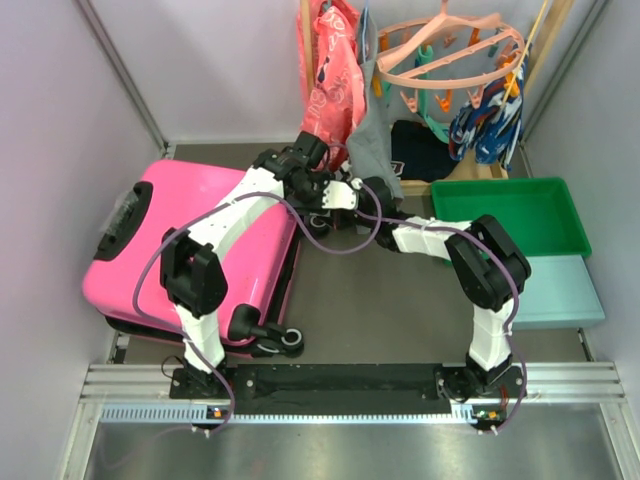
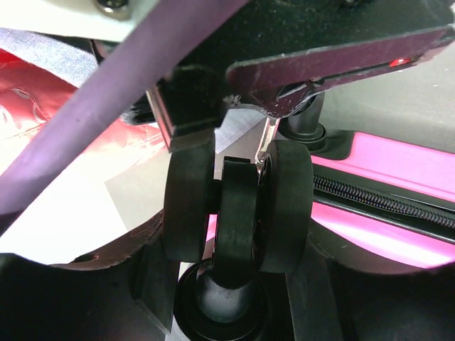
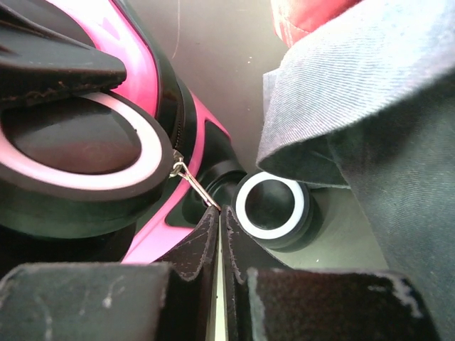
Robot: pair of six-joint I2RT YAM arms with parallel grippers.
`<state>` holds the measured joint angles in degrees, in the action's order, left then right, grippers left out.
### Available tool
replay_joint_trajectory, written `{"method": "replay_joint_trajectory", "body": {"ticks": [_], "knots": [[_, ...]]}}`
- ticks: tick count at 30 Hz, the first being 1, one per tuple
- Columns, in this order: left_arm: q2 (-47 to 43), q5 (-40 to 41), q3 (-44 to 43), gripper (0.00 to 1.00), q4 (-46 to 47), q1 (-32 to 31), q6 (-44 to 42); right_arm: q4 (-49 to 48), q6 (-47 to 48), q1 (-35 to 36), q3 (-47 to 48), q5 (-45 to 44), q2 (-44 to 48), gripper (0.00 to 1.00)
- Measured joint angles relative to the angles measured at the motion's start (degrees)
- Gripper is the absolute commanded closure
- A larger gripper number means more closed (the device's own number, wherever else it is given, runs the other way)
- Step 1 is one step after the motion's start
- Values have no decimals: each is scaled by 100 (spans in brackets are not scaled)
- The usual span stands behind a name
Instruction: Open, take out, and arrange the luggage
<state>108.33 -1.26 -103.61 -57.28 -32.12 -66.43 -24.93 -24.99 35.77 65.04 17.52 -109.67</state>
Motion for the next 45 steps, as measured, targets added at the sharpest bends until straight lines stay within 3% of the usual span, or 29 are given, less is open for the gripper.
{"method": "replay_joint_trajectory", "body": {"ticks": [11,23,29,38,45], "knots": [[-1198,-859,988,100,411,-44,-562,-378,249,-9,-52,466,-2,100],[-1325,-981,1231,100,590,-50,-732,-472,579,-33,-144,892,-44,100],[-1325,-892,1231,100,623,-50,-730,-81,811,-120,450,1311,-494,86],[-1325,-833,1220,100,610,-48,-730,-175,780,-216,608,1696,-688,67],[-1325,-745,1189,100,575,-31,-730,-315,645,-308,894,2190,-1003,59]]}}
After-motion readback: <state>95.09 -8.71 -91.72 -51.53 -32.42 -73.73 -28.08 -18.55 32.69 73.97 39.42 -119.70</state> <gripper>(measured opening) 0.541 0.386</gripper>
